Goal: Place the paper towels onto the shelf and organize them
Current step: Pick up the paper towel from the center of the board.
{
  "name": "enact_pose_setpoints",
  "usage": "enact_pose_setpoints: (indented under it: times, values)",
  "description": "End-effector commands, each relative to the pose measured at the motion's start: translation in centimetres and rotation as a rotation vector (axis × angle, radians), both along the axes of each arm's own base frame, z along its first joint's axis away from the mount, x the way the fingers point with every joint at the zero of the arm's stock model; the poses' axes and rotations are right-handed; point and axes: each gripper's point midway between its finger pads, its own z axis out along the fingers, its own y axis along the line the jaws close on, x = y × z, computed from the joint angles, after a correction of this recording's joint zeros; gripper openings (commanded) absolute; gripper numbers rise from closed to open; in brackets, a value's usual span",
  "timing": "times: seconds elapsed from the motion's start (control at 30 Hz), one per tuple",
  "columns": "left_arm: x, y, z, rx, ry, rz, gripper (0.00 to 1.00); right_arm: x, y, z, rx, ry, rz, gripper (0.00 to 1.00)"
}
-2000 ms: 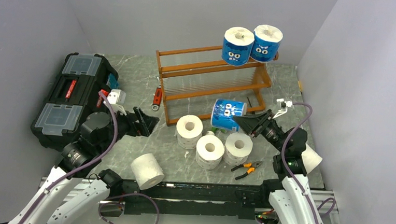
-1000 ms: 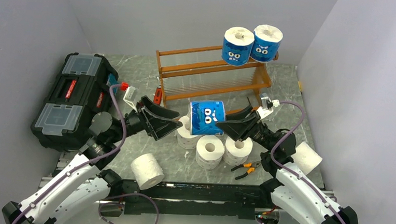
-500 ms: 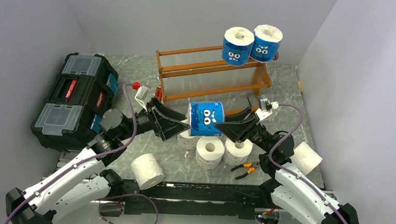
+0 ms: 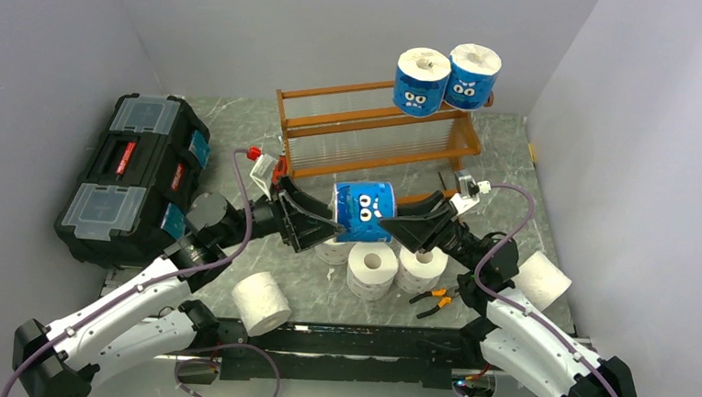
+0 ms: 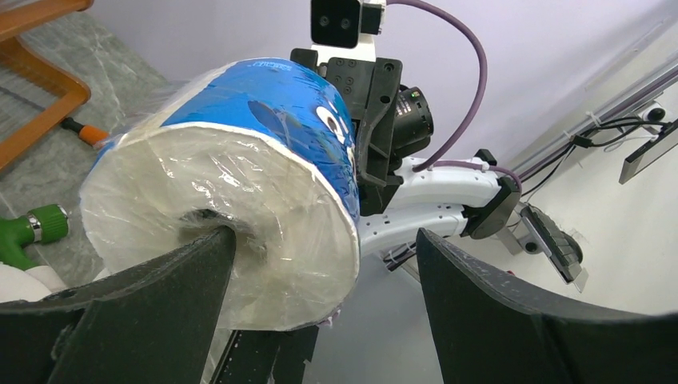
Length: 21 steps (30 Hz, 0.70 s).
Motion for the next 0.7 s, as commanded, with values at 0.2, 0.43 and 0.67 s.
enact_pose_setpoints:
  times: [0.2, 0.43, 0.67]
  values:
    - [-0.91, -0.49, 3.32, -0.067, -0.080, -0.039, 0.76, -1.36, -0.88, 3.13, 0.095, -0.113, -0.010, 0.35]
    - [-0.89, -0.63, 3.53, -0.062, -0.090, -0.041, 0.57, -1.50, -0.92, 3.01, 0.086, -0.114, -0.012, 0.38]
    - [-0.66, -0.98, 3.66, -0.052, -0.084, -0.048, 0.65, -1.61, -0.97, 2.98, 0.079, -0.119, -0.016, 0.40]
